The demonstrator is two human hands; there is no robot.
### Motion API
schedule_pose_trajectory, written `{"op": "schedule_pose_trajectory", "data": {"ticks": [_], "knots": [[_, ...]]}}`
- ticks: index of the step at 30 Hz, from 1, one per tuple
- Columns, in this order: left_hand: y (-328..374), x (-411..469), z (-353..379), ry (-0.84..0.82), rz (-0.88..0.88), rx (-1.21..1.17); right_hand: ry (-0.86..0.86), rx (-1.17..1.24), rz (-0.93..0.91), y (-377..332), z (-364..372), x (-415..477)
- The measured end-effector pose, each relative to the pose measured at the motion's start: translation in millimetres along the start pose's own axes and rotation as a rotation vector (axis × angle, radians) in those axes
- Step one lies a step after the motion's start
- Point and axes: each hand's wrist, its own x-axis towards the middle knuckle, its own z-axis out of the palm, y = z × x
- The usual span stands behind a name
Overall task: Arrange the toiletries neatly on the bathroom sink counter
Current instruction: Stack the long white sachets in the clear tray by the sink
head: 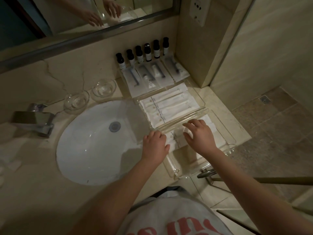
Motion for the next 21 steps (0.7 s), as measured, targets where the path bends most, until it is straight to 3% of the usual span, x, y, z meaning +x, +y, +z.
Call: {"op": "schedule_pose_trajectory", "data": {"ticks": [3, 9, 21], "knots": [[-23, -8, -14, 0.066, -0.061, 0.008, -0.03, 0.001, -0.092, -28, -3, 14], [-100, -45, -42, 0.016, -0.304, 0.071, -0.14, -0.009, -0.242, -108, 9, 40], [-270, -204, -54, -0.022, -0.87, -0.045, -0.423, 0.064, -0.539, -310, 81, 36]]}}
